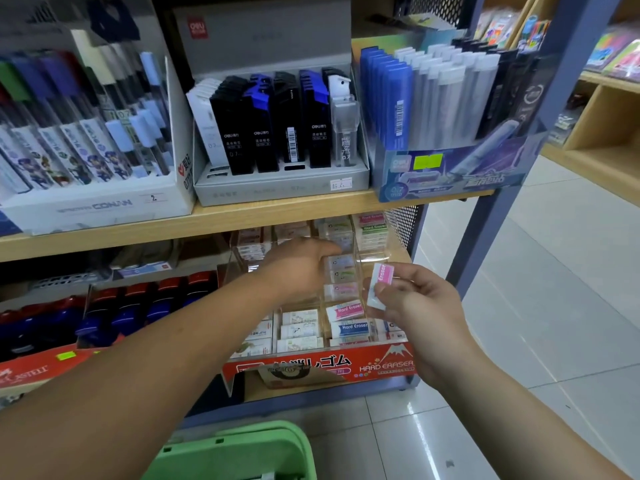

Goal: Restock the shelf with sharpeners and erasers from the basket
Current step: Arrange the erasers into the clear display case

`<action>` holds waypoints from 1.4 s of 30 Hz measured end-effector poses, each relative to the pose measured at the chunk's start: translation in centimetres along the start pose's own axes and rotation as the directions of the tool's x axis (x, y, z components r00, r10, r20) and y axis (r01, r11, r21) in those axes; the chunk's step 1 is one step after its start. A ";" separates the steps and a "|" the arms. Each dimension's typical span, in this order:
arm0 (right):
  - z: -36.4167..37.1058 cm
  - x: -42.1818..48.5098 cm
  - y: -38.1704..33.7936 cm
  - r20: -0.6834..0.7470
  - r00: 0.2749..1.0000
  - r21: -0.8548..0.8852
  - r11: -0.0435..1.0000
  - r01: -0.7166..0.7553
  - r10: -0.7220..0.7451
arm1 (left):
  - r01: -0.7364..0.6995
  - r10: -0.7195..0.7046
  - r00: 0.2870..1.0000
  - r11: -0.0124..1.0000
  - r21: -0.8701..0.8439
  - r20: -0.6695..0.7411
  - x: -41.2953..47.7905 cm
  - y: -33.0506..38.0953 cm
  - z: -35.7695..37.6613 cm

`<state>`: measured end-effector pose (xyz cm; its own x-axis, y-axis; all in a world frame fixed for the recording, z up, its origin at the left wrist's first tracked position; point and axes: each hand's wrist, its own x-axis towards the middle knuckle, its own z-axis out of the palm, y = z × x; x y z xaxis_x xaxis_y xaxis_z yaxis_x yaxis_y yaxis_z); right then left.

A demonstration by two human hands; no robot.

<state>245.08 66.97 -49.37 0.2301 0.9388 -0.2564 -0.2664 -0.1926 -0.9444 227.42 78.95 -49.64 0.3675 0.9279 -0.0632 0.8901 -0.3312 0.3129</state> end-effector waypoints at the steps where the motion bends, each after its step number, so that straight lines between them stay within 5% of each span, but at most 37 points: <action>1: 0.1 -0.1 0.0 0.001 1.000 -0.017 1.000 0.004 -0.004 | 0.012 -0.011 0.999 1.000 -0.014 0.041 0.0 0.1 0.1; 6: 0.1 -0.2 0.1 0.043 0.999 -0.024 1.000 -0.004 0.005 | -0.027 0.023 0.989 0.999 0.026 0.143 -0.4 0.5 -0.6; 9: 0.2 -0.2 0.2 0.050 0.998 -0.018 1.000 -0.023 0.023 | -0.090 0.091 0.992 0.996 0.018 -0.090 -1.8 1.0 -1.2; 11: 0.3 -0.1 0.3 0.052 0.998 -0.001 1.000 -0.019 0.019 | -0.104 0.067 0.990 0.941 -0.321 -0.124 -3.2 1.9 -1.9; 13: 0.5 -0.3 0.3 0.068 0.998 -0.017 1.000 0.011 -0.010 | -0.033 0.073 0.997 0.779 -0.626 0.039 -4.3 2.9 -2.3; 16: 0.6 -0.5 0.2 0.079 0.995 -0.096 0.993 0.072 -0.064 | -0.022 0.100 0.993 0.707 -0.707 0.069 -5.0 2.8 -2.1; 19: 0.0 -0.2 0.3 0.028 0.988 -0.252 0.956 0.152 -0.149 | -0.057 0.104 0.994 0.780 -0.623 0.040 -5.0 1.6 -1.7; 23: -1.0 0.1 0.5 -0.005 0.979 -0.314 0.930 0.190 -0.202 | -0.103 0.179 0.966 0.928 -0.358 0.187 -5.1 1.3 -0.1; 29: -1.3 0.3 0.8 -0.002 0.985 -0.256 0.953 0.165 -0.171 | -0.089 0.136 0.982 0.947 -0.309 0.133 -4.5 1.8 2.3; 33: -1.5 0.1 0.8 0.037 0.986 -0.254 0.953 0.167 -0.164 | -0.107 0.149 0.933 0.984 -0.142 0.327 -4.0 1.2 1.5; 42: -1.5 -1.0 1.0 0.125 0.977 -0.359 0.910 0.205 -0.171 | -0.092 0.196 0.928 0.945 -0.314 0.317 -5.9 1.6 2.0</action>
<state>245.93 65.38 -50.40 0.1532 0.9862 -0.0635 0.1410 -0.0854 -0.9863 227.18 72.59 -50.70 0.6006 0.7419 -0.2981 0.7227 -0.3442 0.5994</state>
